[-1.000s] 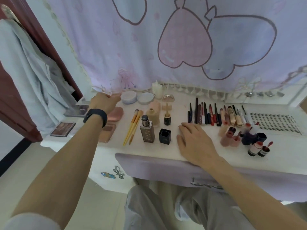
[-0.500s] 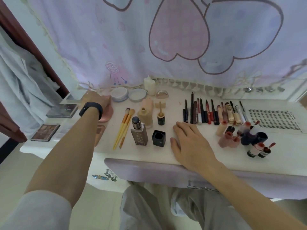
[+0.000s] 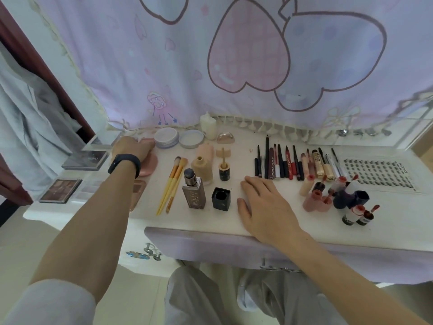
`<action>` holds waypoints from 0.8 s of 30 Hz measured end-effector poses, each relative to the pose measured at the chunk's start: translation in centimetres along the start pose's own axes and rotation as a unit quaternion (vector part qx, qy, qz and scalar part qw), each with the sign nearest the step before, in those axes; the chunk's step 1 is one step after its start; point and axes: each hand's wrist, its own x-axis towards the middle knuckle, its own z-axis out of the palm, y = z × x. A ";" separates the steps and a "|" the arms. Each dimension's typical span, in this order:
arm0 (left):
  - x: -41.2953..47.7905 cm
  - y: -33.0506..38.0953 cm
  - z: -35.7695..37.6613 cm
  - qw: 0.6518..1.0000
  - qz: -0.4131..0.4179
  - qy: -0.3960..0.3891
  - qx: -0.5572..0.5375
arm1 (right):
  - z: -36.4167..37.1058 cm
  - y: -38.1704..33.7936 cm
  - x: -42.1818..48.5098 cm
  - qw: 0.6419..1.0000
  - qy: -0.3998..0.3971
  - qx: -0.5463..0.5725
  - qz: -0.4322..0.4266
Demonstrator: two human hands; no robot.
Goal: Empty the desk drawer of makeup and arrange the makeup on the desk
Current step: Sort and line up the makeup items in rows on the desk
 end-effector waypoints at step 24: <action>-5.6 -2.3 -1.3 0.995 0.039 -0.024 0.088 | 0.6 0.4 0.0 0.999 -0.021 0.024 0.017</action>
